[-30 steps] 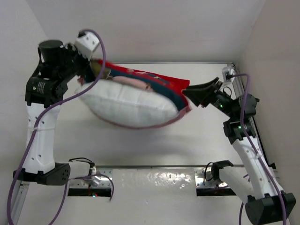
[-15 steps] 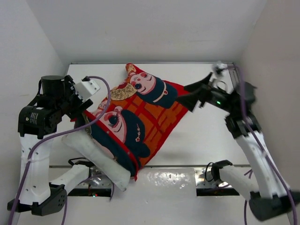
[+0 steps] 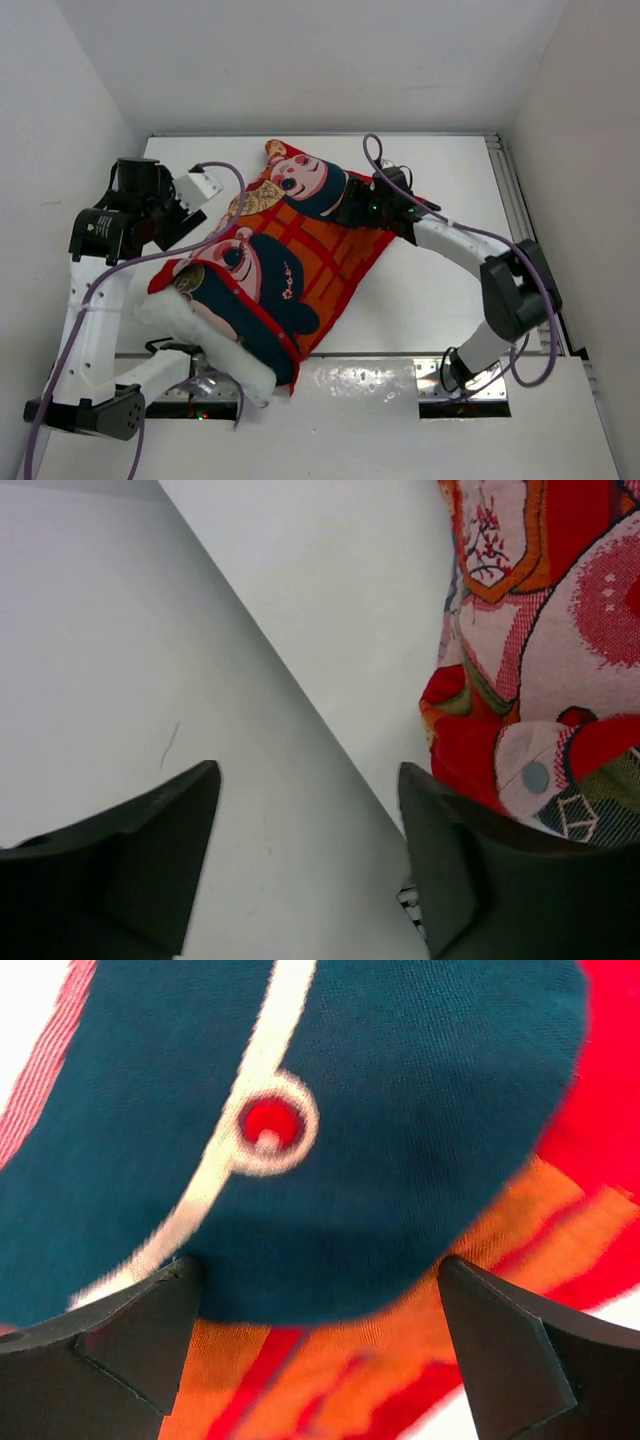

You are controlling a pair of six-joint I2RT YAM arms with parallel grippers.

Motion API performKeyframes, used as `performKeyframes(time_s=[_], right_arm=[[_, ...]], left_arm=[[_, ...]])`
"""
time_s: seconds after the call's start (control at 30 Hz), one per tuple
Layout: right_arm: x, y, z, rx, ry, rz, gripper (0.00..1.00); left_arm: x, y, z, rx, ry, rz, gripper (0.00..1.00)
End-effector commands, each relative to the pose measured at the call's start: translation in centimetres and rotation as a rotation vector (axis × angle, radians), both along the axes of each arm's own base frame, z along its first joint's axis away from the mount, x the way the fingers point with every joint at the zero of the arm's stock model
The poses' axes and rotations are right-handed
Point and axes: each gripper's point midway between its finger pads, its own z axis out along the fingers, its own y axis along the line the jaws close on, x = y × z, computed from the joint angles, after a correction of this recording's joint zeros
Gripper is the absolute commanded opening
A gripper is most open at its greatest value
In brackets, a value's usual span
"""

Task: Put the pillow into the pillowcase

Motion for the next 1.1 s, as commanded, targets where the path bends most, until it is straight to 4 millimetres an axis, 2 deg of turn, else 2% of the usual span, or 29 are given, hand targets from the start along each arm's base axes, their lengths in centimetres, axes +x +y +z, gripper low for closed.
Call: performKeyframes(time_s=[0.0,0.07,0.1,0.13,0.17,0.2,0.23,0.27,0.3,0.33,0.37,0.4,0.43,0.47,0.5,0.57,0.6,0.63,0.7,0.73,0.8,0.83,0.87,0.9,0.93,0.97,1.0,1.03,1.07], right_arm=[[2.3,3.0,-0.3,0.153,0.009,-0.069,0.94],[3.5,4.3,-0.2,0.275,0.018,-0.095,0.70],[4.2,4.7,-1.5,0.301,0.044,-0.111,0.37],[5.2,5.4,-1.0,0.355,0.051,-0.102,0.20],[8.6,6.0,2.7,0.417,-0.023,-0.097,0.05],[10.3,6.7,1.1,0.417,0.011,-0.101,0.00],[12.2,7.8,2.7,0.443,-0.009,-0.069,0.00],[15.7,9.5,9.2,0.498,-0.124,-0.022,0.00],[17.2,10.5,11.0,0.513,-0.164,0.004,0.00],[18.7,12.1,9.7,0.501,-0.172,0.053,0.10],[19.6,14.2,16.4,0.557,-0.321,0.128,0.26],[19.9,15.0,17.4,0.548,-0.381,0.172,0.48],[20.1,15.7,18.0,0.551,-0.420,0.202,0.98],[20.1,15.4,19.3,0.565,-0.486,0.233,0.99],[19.9,14.9,19.5,0.567,-0.506,0.243,0.99],[19.5,11.0,19.6,0.570,-0.516,0.193,0.99],[18.2,8.9,19.7,0.560,-0.509,0.165,0.99],[18.3,6.1,19.9,0.546,-0.514,0.120,0.99],[17.2,2.7,19.7,0.494,-0.523,0.054,0.99],[15.2,-0.4,19.6,0.448,-0.512,0.001,0.99],[13.3,-3.8,18.9,0.348,-0.514,-0.075,0.99],[11.4,-5.8,15.0,0.283,-0.419,-0.117,0.99],[9.1,-7.5,17.5,0.239,-0.477,-0.149,0.99],[7.1,-8.5,14.4,0.190,-0.408,-0.172,0.99],[4.4,-9.2,15.4,0.166,-0.418,-0.182,0.99],[3.1,-10.1,14.6,0.123,-0.411,-0.225,0.99],[0.5,-9.3,10.8,0.103,-0.347,-0.203,0.99],[-1.4,-8.9,11.8,0.139,-0.384,-0.205,0.99],[-2.8,-8.4,10.5,0.158,-0.365,-0.201,0.99]], left_arm=[[0.1,-0.5,-1.5,-0.066,0.001,0.021,0.73],[0.9,-0.8,-3.1,-0.097,0.014,0.041,0.78],[1.1,-0.8,-3.3,-0.120,0.011,0.062,0.80],[1.7,-0.9,-2.8,-0.137,-0.014,0.071,0.80],[2.3,-1.1,-2.7,-0.154,-0.012,0.072,0.82],[2.7,-1.2,-2.5,-0.169,-0.021,0.080,0.83],[3.2,-1.5,-2.0,-0.185,-0.042,0.080,0.83],[3.9,-2.0,-1.7,-0.212,-0.045,0.069,0.84],[4.3,-2.4,-1.6,-0.241,-0.045,0.066,0.84],[4.5,-3.2,-1.8,-0.267,-0.026,0.040,0.89],[5.1,-4.4,-1.9,-0.310,-0.004,-0.002,0.95],[5.2,-5.2,-1.9,-0.333,0.011,-0.020,0.98],[5.4,-6.5,-2.0,-0.350,0.028,-0.052,1.00],[5.8,-7.6,-2.1,-0.383,0.041,-0.064,1.00],[6.0,-8.3,-2.0,-0.401,0.046,-0.078,1.00],[6.4,-10.8,-1.8,-0.452,0.071,-0.143,1.00],[6.5,-12.5,-2.0,-0.481,0.094,-0.191,1.00],[6.6,-13.6,-1.9,-0.496,0.100,-0.221,1.00],[6.6,-16.2,-1.9,-0.536,0.129,-0.280,1.00],[7.0,-17.4,-2.6,-0.553,0.160,-0.288,1.00],[7.6,-19.3,-3.1,-0.559,0.164,-0.313,1.00],[8.5,-19.3,-4.0,-0.529,0.162,-0.279,1.00],[9.2,-19.3,-4.5,-0.506,0.150,-0.257,1.00],[10.4,-18.9,-5.0,-0.456,0.104,-0.214,1.00],[11.1,-18.6,-5.8,-0.423,0.099,-0.190,1.00],[11.8,-18.3,-6.1,-0.395,0.079,-0.171,0.99],[12.5,-17.6,-6.5,-0.357,0.071,-0.137,0.99],[12.0,-17.5,-7.0,-0.334,0.112,-0.147,0.98],[11.8,-18.0,-6.9,-0.351,0.134,-0.170,0.97]])
